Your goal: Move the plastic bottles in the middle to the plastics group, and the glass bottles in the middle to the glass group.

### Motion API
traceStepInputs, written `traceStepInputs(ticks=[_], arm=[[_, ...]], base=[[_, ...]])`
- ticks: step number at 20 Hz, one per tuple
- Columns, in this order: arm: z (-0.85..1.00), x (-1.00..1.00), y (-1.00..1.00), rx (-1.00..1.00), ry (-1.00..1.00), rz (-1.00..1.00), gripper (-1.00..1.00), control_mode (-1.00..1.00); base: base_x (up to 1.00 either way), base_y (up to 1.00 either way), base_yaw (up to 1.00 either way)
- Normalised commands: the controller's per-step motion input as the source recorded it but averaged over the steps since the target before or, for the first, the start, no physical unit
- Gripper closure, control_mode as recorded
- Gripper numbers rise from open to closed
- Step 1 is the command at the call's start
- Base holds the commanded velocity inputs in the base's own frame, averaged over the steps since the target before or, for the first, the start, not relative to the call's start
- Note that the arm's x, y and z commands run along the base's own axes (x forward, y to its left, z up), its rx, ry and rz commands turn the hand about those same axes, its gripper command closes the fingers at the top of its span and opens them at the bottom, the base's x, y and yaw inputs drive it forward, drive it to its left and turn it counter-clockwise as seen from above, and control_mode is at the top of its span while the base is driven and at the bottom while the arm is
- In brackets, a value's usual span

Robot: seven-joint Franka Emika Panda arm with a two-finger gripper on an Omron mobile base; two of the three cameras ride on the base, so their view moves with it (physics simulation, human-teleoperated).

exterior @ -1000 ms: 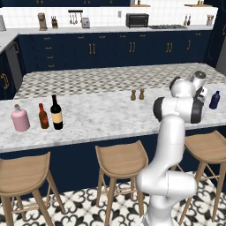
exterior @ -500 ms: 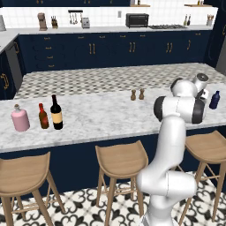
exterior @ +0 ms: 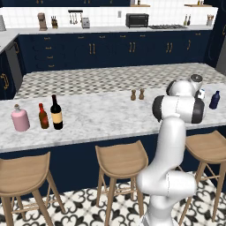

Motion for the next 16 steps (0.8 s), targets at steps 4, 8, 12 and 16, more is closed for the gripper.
traceStepInputs(ticks=[4,8,12,16], arm=[[0.00,0.00,-0.15,0.00,0.00,0.00,1.00,-1.00],[0.00,0.00,-0.22,0.00,0.00,-0.01,1.00,-1.00],[0.00,0.00,-0.13,0.00,0.00,0.00,1.00,-1.00],[-0.06,0.00,0.00,0.00,0.00,0.00,1.00,-1.00]], base=[[0.00,0.00,0.00],[0.00,0.00,0.00],[0.00,0.00,0.00],[0.00,0.00,0.00]])
